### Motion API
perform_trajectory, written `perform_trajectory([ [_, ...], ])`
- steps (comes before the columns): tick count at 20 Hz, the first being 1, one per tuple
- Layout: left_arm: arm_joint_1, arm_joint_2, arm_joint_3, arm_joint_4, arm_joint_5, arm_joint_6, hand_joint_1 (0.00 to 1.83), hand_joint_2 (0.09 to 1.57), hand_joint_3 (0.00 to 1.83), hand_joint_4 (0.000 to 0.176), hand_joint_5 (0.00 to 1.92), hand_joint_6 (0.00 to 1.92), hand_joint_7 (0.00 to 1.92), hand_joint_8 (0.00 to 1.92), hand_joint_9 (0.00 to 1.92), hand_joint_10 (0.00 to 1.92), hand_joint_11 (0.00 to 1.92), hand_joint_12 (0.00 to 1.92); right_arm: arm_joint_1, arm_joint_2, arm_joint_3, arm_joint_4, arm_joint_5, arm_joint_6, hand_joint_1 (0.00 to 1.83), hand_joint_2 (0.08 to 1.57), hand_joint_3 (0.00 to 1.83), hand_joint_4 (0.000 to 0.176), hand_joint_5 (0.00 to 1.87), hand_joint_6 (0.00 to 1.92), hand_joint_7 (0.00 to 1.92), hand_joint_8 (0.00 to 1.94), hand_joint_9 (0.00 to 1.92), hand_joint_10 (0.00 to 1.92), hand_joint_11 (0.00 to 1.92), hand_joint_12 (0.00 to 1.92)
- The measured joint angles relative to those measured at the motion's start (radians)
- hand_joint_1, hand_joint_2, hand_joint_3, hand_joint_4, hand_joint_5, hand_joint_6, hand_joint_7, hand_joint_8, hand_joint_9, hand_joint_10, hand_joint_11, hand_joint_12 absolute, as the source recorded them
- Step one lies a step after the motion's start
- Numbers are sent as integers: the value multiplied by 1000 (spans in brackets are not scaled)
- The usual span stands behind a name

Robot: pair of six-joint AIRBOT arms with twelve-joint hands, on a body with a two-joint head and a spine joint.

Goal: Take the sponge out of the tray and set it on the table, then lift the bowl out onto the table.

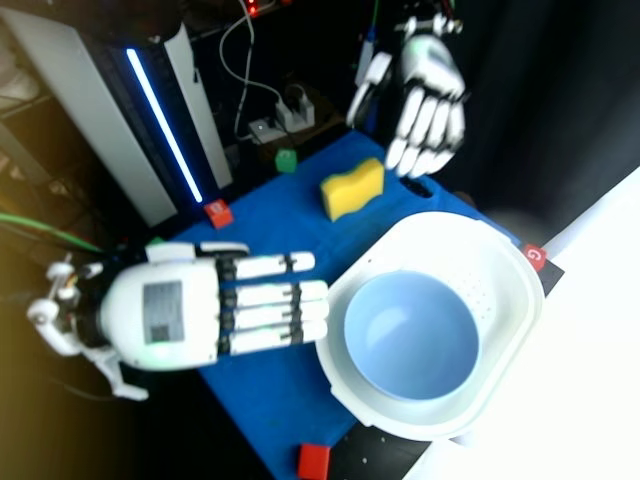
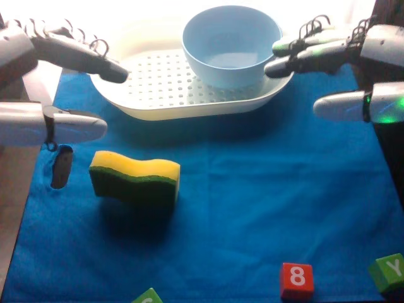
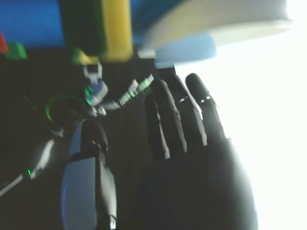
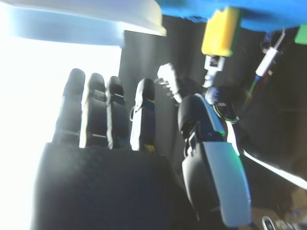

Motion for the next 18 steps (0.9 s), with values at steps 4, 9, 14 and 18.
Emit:
perform_trajectory([
  [4, 24, -6, 6, -135, -34, 68, 764, 904, 0, 87, 311, 2, 244, 5, 176, 7, 2, 515, 41, -8, 63, 8, 35, 0, 574, 1209, 0, 160, 321, 4, 142, 2, 115, 9, 61, 288],
  [9, 26, -90, 40, -162, -3, 72, 550, 892, 0, 122, 99, 0, 57, 0, 4, 0, 2, 1, 186, -73, 127, -79, -32, 2, 587, 1137, 3, 156, 283, 0, 131, 0, 110, 0, 7, 367],
  [14, 36, -97, 50, -206, -6, 74, 523, 911, 5, 126, 0, 0, 0, 0, 0, 0, 0, 0, 262, -172, 214, -184, -162, 3, 747, 1025, 0, 174, 294, 0, 119, 0, 72, 0, 0, 354],
  [18, 43, -120, 50, -204, -26, 72, 564, 911, 3, 118, 0, 0, 0, 0, 0, 0, 0, 0, 278, -240, 260, -223, -254, 4, 729, 992, 0, 176, 265, 0, 87, 0, 34, 0, 0, 278],
])
